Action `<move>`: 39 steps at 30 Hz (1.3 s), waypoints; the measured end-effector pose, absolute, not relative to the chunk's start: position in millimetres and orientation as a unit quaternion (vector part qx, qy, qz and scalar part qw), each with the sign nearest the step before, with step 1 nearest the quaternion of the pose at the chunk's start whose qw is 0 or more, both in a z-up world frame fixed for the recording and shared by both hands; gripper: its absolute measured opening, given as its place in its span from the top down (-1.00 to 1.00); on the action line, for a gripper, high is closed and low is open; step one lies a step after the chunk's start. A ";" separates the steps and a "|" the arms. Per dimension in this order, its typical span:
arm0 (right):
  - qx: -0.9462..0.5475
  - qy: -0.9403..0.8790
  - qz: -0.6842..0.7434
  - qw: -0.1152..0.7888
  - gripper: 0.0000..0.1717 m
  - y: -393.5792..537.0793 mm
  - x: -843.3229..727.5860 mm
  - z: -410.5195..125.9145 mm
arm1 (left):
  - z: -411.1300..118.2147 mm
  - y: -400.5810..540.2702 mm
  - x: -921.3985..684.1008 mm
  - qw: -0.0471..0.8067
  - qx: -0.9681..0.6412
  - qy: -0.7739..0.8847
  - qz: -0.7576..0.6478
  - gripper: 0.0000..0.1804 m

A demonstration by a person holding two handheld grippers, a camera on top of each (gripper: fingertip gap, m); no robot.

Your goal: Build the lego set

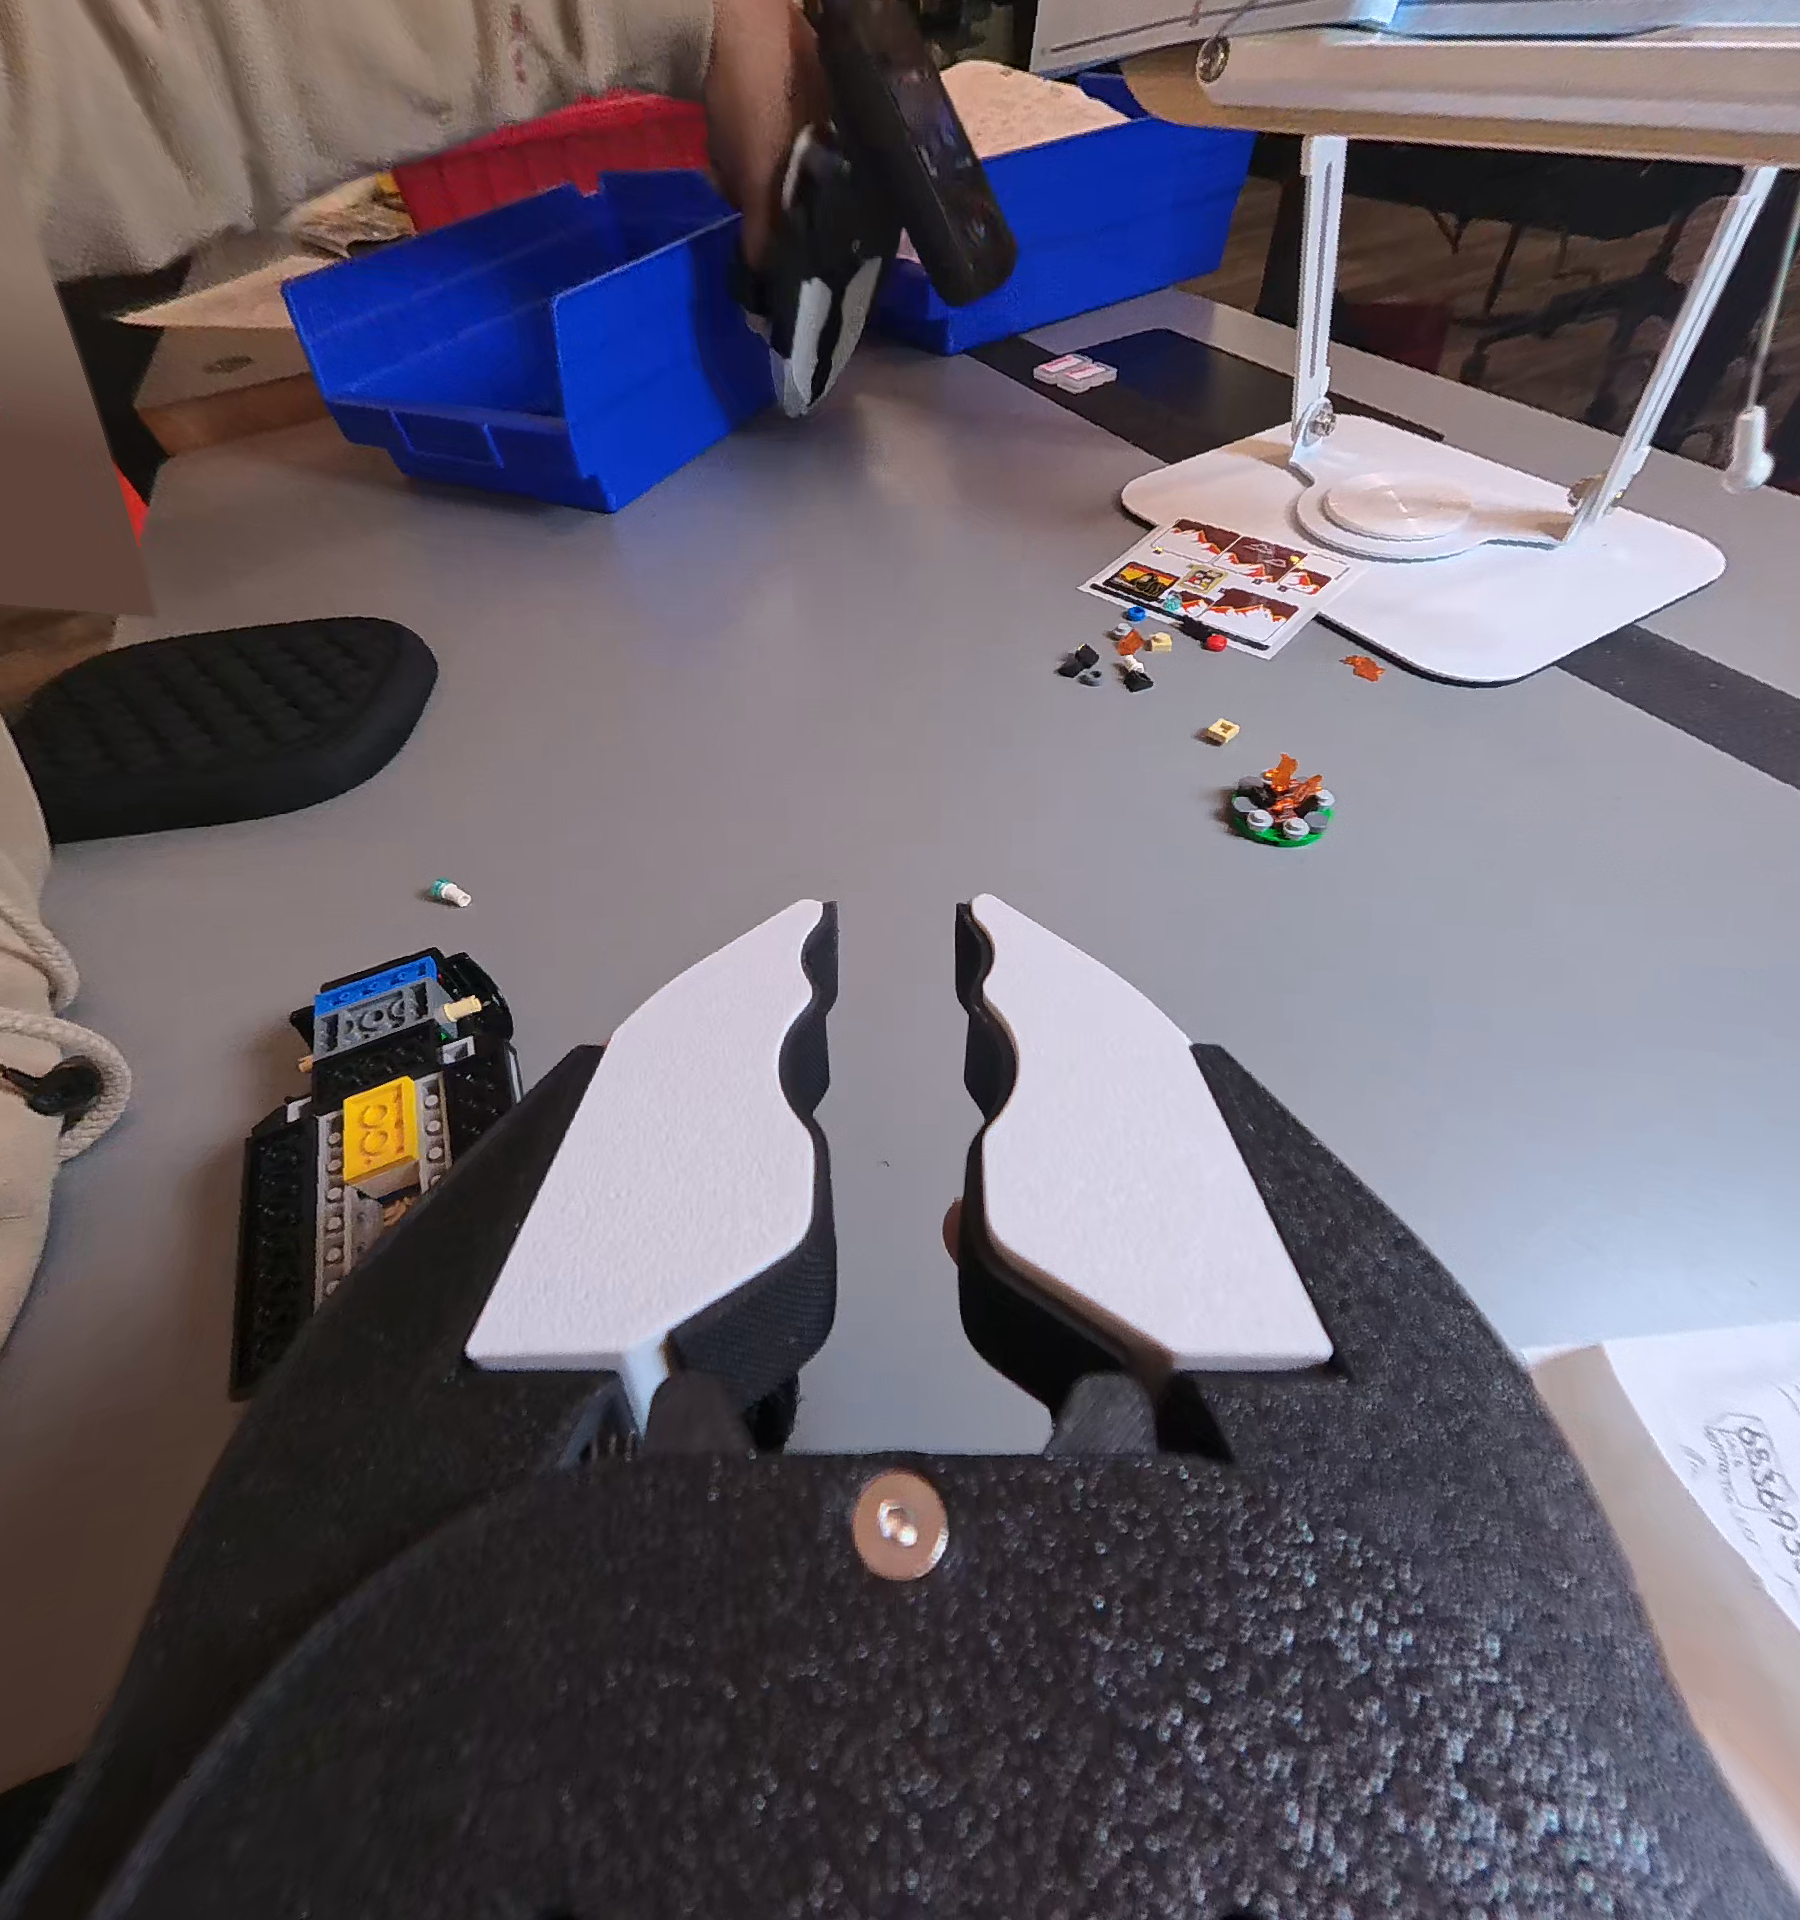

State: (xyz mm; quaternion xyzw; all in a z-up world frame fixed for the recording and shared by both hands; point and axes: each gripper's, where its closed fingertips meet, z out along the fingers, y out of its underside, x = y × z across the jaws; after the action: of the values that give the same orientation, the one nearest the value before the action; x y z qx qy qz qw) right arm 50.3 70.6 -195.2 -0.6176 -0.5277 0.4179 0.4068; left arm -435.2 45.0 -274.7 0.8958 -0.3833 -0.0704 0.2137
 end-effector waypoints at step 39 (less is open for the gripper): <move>-0.381 -0.596 0.301 0.640 0.91 1.5 -13.7 -114.3 | -111.6 2.1 -1.0 -0.396 0.604 -0.148 0.676 0.93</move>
State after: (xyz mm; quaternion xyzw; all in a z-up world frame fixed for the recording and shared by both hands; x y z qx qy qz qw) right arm -13.7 1.5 -114.3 -0.3805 -0.5956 0.3008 0.6403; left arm -1.0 2.1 -111.6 0.6036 -0.1481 0.6762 -0.3957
